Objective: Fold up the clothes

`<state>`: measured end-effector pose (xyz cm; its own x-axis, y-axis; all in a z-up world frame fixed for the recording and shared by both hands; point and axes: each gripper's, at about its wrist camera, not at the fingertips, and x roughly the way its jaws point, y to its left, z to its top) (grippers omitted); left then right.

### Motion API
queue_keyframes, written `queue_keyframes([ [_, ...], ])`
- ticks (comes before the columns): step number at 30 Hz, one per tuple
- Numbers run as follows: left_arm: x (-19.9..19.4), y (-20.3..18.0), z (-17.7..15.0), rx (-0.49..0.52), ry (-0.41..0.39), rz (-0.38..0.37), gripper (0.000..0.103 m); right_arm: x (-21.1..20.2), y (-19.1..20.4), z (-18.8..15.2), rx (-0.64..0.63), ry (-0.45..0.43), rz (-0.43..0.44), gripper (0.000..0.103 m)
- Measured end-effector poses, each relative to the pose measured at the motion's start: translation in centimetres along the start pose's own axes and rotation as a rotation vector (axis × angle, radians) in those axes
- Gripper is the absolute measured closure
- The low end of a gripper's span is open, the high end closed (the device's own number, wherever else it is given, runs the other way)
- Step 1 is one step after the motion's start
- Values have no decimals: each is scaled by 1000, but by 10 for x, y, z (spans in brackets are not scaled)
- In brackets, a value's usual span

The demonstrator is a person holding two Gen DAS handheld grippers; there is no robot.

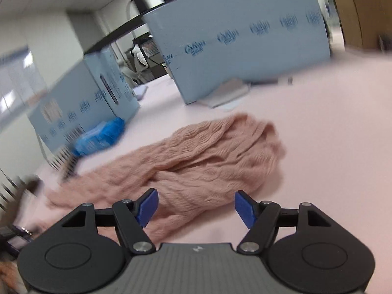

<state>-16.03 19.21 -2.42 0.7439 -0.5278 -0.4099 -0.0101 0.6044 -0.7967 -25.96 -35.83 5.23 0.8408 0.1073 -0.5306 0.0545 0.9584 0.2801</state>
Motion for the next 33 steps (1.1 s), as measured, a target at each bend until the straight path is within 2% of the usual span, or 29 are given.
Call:
queue_keyframes([
  [5, 0, 1, 0, 1, 5, -10, 89, 18, 62, -26, -389, -68, -170, 36],
  [8, 0, 3, 1, -2, 11, -20, 89, 27, 79, -30, -486, -81, -207, 38],
  [9, -1, 3, 1, -2, 12, -24, 89, 31, 82, -29, -501, -78, -217, 42],
  [11, -1, 4, 2, -3, 12, -29, 89, 36, 83, -26, -505, -67, -223, 49],
  [13, -1, 4, 1, -5, 12, -33, 89, 38, 79, -22, -486, -47, -216, 66],
  [17, -1, 4, 1, -6, 13, -36, 89, 34, 66, -21, -426, -26, -189, 70],
  [21, -1, 4, 2, -8, 14, -36, 89, 26, 62, -24, -393, -42, -162, 81],
  [26, -1, 4, 2, -10, 15, -33, 89, 23, 58, -22, -328, -35, -106, 82],
  [28, 0, 3, 2, -10, 16, -31, 89, 19, 59, -24, -329, -48, -103, 72],
  [30, 0, 3, 2, -10, 17, -31, 89, 16, 56, -24, -328, -65, -120, 68],
  [33, 1, 3, 2, -10, 18, -29, 89, 17, 54, -23, -333, -63, -121, 68],
])
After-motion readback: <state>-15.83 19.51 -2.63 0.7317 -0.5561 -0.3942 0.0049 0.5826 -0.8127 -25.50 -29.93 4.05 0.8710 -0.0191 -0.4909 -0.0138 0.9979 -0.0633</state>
